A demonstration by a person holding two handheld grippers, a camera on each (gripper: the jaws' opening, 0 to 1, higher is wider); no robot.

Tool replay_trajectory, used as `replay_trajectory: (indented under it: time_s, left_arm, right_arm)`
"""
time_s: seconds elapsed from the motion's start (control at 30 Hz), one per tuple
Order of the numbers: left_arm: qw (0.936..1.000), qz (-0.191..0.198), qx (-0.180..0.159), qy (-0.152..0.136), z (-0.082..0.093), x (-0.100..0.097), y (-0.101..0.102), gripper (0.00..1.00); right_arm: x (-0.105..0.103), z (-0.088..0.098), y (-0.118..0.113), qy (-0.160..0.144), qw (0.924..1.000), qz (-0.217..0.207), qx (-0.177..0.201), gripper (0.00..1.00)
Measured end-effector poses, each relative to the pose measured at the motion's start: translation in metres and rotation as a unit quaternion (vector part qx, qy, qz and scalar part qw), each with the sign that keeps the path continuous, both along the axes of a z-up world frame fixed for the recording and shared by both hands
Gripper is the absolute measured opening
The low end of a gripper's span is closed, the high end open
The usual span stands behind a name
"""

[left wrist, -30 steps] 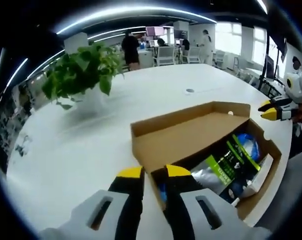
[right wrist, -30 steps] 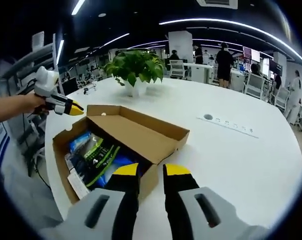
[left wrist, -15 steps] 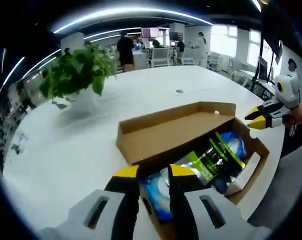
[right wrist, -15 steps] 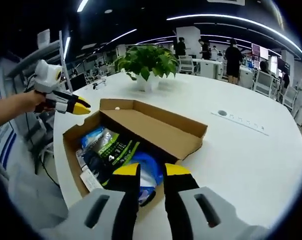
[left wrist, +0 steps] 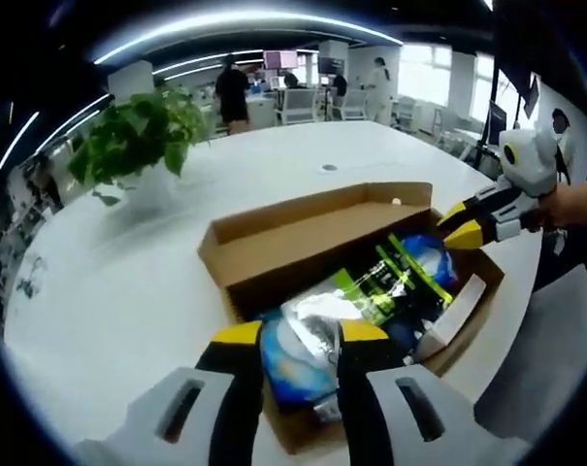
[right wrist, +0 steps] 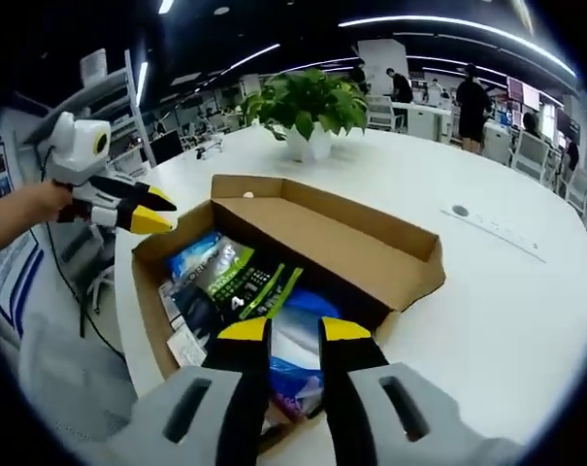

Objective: Operate the shoe box by opening the lid, removing the specified soft item, and placing it in the target area until the item is outside and the box remains undamaged.

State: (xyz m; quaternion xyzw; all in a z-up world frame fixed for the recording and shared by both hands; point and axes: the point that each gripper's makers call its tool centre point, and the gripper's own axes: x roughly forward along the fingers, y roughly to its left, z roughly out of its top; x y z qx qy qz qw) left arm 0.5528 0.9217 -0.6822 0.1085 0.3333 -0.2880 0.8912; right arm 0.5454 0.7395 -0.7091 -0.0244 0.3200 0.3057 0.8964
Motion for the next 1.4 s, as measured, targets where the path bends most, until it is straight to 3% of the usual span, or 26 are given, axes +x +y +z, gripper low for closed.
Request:
replay_trajectory:
  time_s: [0.63, 0.97, 1.07, 1.4]
  left_arm:
    - [0.9999, 0.008, -0.005, 0.01, -0.007, -0.016, 0.004, 0.31]
    - [0.9998, 0.01, -0.001, 0.016, -0.013, -0.018, 0.006, 0.3]
    - [0.9998, 0.004, 0.003, 0.018, -0.015, -0.018, 0.001, 0.3]
    - [0.9993, -0.016, 0.012, 0.032, -0.026, -0.017, -0.011, 0.3]
  right_arm:
    - [0.005, -0.03, 0.034, 0.052, 0.9976, 0.044, -0.017, 0.17]
    - [0.008, -0.041, 0.042, 0.074, 0.9961, 0.044, -0.02, 0.11]
    - [0.011, -0.036, 0.04, 0.057, 0.9966, 0.049, -0.032, 0.02]
    - [0.006, -0.036, 0.035, 0.043, 0.9946, 0.068, -0.065, 0.0]
